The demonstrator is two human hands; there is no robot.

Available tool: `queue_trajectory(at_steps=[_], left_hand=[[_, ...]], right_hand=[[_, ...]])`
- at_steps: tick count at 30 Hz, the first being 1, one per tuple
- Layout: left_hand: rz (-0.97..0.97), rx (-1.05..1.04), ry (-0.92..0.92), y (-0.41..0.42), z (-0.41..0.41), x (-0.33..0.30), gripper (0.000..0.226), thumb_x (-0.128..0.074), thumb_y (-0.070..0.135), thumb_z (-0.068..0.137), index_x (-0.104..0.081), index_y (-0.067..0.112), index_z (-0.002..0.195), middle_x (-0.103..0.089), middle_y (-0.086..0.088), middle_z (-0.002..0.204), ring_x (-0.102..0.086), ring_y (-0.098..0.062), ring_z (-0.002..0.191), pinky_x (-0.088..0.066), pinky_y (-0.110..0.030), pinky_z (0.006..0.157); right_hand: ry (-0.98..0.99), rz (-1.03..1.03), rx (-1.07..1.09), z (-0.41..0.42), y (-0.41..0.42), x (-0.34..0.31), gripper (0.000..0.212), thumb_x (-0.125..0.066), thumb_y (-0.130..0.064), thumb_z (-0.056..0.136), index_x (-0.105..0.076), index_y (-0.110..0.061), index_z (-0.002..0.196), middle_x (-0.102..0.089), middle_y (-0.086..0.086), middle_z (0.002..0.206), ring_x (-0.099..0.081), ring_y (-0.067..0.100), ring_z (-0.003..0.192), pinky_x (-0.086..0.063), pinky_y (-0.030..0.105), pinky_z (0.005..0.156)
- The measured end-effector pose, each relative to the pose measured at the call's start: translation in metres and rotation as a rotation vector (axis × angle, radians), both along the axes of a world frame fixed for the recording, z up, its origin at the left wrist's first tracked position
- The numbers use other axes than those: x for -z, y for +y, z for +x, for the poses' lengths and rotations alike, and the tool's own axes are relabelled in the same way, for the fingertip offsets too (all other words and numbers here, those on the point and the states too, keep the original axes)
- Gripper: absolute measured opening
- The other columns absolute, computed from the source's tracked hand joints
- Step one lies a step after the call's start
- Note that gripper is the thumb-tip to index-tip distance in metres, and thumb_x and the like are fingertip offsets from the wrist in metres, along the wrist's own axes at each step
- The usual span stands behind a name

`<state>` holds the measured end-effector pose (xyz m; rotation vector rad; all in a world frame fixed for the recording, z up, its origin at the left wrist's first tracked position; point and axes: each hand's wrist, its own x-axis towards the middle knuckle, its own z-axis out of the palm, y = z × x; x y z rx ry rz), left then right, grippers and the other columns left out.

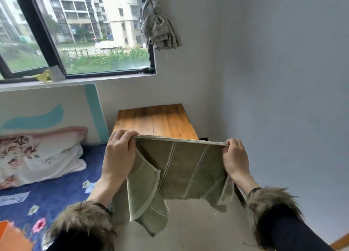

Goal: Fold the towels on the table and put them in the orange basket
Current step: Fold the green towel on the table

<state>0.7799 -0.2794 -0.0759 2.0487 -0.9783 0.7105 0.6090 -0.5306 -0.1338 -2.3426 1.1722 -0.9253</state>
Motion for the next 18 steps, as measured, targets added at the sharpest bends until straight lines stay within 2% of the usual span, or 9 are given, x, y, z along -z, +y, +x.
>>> queue_trajectory(at_steps=[4,10,15,18], left_hand=[[0.013,-0.082,0.036,-0.019,0.063,0.012,0.016,-0.059,-0.009,0.082,-0.068,0.000,0.092,-0.063,-0.013,0.087,-0.057,-0.032,0.084,-0.037,-0.024,0.082],[0.023,-0.170,0.144,-0.042,0.161,0.044,0.020,-0.057,-0.009,0.083,-0.067,0.000,0.097,-0.061,-0.014,0.089,-0.056,-0.033,0.088,-0.035,-0.024,0.083],[0.035,-0.150,0.245,-0.074,0.252,0.064,0.021,-0.054,-0.006,0.086,-0.067,0.000,0.101,-0.061,-0.016,0.094,-0.057,-0.032,0.091,-0.041,-0.032,0.086],[0.016,-0.155,0.324,-0.091,0.303,0.075,0.020,-0.051,-0.004,0.089,-0.066,0.001,0.102,-0.061,-0.015,0.097,-0.058,-0.031,0.092,-0.040,-0.030,0.086]], right_hand=[[-0.025,-0.021,-0.047,0.072,-0.030,0.002,0.019,-0.040,0.001,0.092,-0.056,0.005,0.102,-0.055,0.024,0.105,-0.051,0.040,0.099,-0.037,0.041,0.081],[0.035,-0.047,-0.103,0.180,-0.074,0.020,0.028,-0.037,0.013,0.083,-0.057,0.007,0.101,-0.049,0.024,0.108,-0.048,0.038,0.099,-0.037,0.035,0.081],[0.087,-0.053,-0.081,0.272,-0.107,0.043,0.028,-0.035,0.009,0.087,-0.055,0.008,0.105,-0.049,0.026,0.110,-0.048,0.039,0.099,-0.039,0.038,0.085],[0.155,0.025,0.006,0.322,-0.122,0.056,0.028,-0.034,0.007,0.087,-0.054,0.009,0.107,-0.051,0.027,0.112,-0.047,0.041,0.104,-0.037,0.042,0.089]])
